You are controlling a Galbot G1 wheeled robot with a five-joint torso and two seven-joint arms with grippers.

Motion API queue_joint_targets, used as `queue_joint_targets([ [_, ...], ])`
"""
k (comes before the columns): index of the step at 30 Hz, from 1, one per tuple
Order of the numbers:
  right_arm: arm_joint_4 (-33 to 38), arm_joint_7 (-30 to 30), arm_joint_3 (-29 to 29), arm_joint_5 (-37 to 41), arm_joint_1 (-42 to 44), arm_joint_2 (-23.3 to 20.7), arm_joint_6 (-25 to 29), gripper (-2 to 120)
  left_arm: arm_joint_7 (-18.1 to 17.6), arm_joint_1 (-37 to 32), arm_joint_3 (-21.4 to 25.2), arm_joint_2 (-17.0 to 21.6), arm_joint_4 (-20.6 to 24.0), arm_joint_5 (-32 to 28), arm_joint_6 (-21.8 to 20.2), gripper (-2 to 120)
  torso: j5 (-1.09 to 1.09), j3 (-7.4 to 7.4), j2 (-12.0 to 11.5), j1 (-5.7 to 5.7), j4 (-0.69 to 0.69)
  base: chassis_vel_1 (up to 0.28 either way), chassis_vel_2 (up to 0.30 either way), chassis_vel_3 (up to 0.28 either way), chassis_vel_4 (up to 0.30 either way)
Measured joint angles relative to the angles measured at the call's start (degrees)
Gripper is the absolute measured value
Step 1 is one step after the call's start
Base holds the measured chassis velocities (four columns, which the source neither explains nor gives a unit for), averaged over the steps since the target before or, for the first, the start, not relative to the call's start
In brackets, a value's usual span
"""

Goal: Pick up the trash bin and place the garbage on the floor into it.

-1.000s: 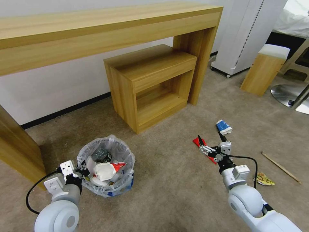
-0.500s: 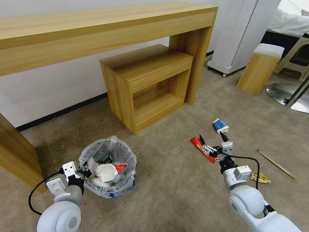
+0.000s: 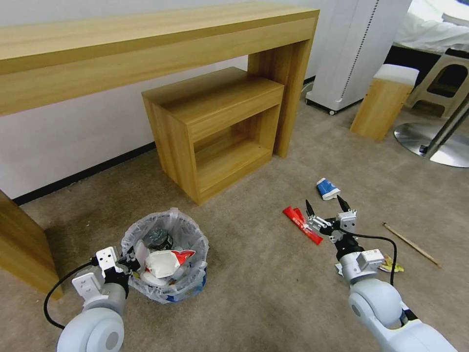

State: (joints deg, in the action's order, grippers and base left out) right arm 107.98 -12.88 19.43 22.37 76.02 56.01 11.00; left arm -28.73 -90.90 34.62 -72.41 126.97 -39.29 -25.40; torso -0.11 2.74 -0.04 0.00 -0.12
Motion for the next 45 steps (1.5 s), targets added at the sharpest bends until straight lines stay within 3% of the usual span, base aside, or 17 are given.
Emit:
queue_joint_targets([
  [15, -0.7, 1.2, 1.5, -2.0, 1.4, 1.6, 1.8, 90, 0.2, -0.7, -0.2, -1.2, 0.8, 1.5, 0.0, 1, -0.01, 0.0, 0.0, 0.0, 0.0, -0.008, -0.009, -0.008, -0.01],
  [21, -0.6, 1.2, 1.6, -2.1, 1.3, 1.2, 1.8, 89, -0.6, -1.5, 0.7, -0.7, 5.0, -1.5, -1.3, 1, 0.0, 0.0, 0.0, 0.0, 0.0, -0.007, -0.005, -0.006, -0.009],
  [32, 0.0, 1.6, 2.0, -2.3, 1.7, 0.9, 1.6, 86, -2.1, -3.4, 0.8, 1.5, 8.5, -6.1, -4.5, 1, 0.0, 0.0, 0.0, 0.0, 0.0, -0.016, -0.009, -0.015, -0.017],
  [45, 1.2, 2.0, 3.3, -3.5, 3.9, 2.1, 1.9, 86, -1.6, -6.2, 0.7, 2.2, 11.0, -6.3, -5.2, 1, 0.0, 0.0, 0.0, 0.0, 0.0, 0.0, 0.0, 0.0, 0.0],
])
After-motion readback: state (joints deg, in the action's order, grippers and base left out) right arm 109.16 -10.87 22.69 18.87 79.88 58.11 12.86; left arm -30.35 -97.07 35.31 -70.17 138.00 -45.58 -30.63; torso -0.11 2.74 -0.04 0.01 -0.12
